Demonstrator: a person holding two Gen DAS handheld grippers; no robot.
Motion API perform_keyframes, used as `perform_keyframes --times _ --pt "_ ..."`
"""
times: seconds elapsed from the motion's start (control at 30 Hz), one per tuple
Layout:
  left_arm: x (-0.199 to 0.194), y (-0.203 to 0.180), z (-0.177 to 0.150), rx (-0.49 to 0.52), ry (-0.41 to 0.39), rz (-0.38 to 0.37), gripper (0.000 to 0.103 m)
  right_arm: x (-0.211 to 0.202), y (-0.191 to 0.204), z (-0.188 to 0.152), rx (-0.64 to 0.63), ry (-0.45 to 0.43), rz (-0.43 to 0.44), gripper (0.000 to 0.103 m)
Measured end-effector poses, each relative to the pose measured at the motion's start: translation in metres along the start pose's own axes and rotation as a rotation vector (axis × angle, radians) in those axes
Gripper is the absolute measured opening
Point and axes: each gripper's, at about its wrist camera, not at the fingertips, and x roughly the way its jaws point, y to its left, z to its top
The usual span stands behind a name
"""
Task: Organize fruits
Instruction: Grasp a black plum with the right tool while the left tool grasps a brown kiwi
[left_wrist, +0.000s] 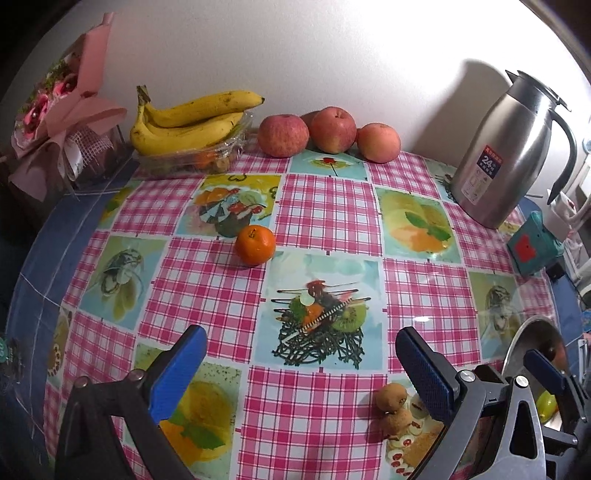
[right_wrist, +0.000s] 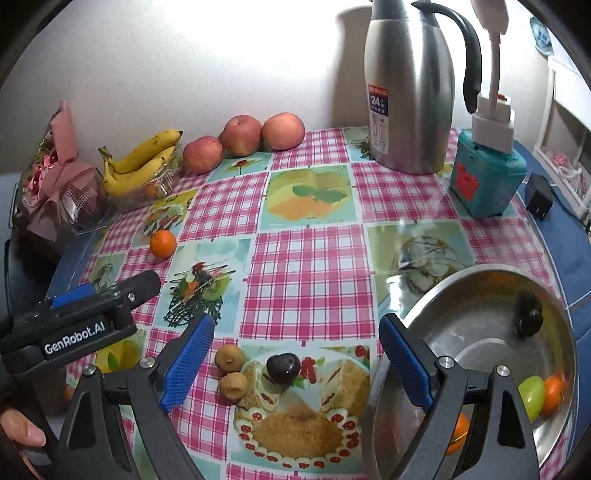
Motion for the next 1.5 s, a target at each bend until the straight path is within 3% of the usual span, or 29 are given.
perform_keyframes --times 0.2,0.3,0.4,0.57,0.67,0.83,1.37,1.5 --pt "0.007 0.008 -0.004 -0.075 0.062 -0.068 0.102 0.001 -0.004 0.0 0.024 0.004 -0.006 0.091" --pt "0.011 0.006 -0.007 -0.074 0.088 -0.09 0.098 0.001 -0.001 -0.002 -0.001 0.01 0.018 0.086" --pt "0.015 0.002 -0.009 -0.073 0.112 -0.115 0.092 0.002 0.006 -0.003 -0.03 0.014 -0.017 0.078" --pt "0.024 -0.007 -0.015 -0.066 0.163 -0.164 0.088 0.015 0.008 -0.009 -0.036 0.065 -0.014 0.076" --pt "0.031 -0.012 -0.02 -0.07 0.199 -0.191 0.082 0.027 0.009 -0.015 -0.032 0.109 -0.016 0.068" --pt "0.043 -0.021 -0.027 -0.075 0.257 -0.229 0.081 0.039 0.011 -0.023 -0.041 0.157 -0.018 0.058" --pt "0.057 -0.036 -0.039 -0.083 0.341 -0.283 0.031 0.049 0.011 -0.031 -0.049 0.203 -0.025 0.042" --pt "0.056 -0.035 -0.039 -0.097 0.345 -0.292 0.028 0.05 0.012 -0.031 -0.054 0.205 -0.018 0.036"
